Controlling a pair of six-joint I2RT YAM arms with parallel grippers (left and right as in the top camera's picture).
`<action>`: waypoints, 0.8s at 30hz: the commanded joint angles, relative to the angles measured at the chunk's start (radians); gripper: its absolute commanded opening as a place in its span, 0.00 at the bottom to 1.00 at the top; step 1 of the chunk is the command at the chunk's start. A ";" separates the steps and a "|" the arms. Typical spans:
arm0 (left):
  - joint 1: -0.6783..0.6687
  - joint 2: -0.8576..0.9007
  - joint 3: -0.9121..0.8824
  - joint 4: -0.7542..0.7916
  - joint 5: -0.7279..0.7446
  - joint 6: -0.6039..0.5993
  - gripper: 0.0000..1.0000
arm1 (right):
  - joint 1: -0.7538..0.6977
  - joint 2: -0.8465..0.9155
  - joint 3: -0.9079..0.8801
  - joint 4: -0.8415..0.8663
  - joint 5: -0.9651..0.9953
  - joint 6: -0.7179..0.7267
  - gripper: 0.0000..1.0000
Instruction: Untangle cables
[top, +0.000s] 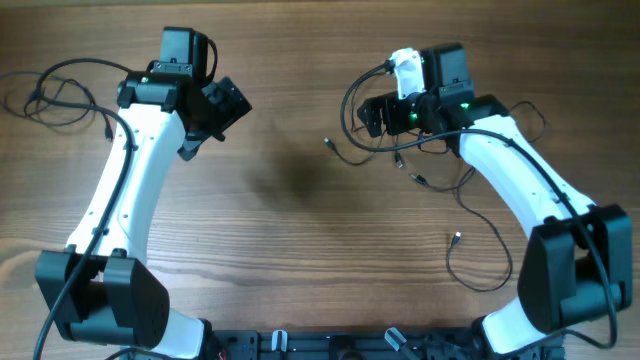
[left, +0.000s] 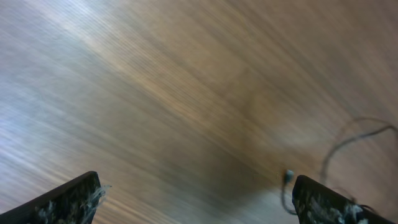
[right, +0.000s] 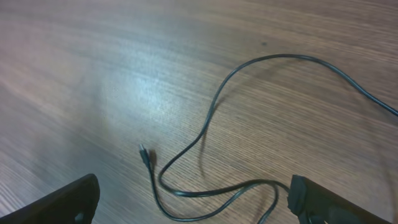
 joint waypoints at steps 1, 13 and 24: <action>-0.042 0.008 -0.002 0.060 0.099 -0.013 1.00 | -0.066 -0.162 0.015 -0.019 0.067 0.222 1.00; -0.420 0.181 -0.002 0.454 0.140 0.708 1.00 | -0.294 -0.348 0.015 -0.425 0.346 0.288 1.00; -0.557 0.475 -0.002 0.728 0.140 0.834 0.99 | -0.358 -0.348 0.013 -0.469 0.320 0.260 1.00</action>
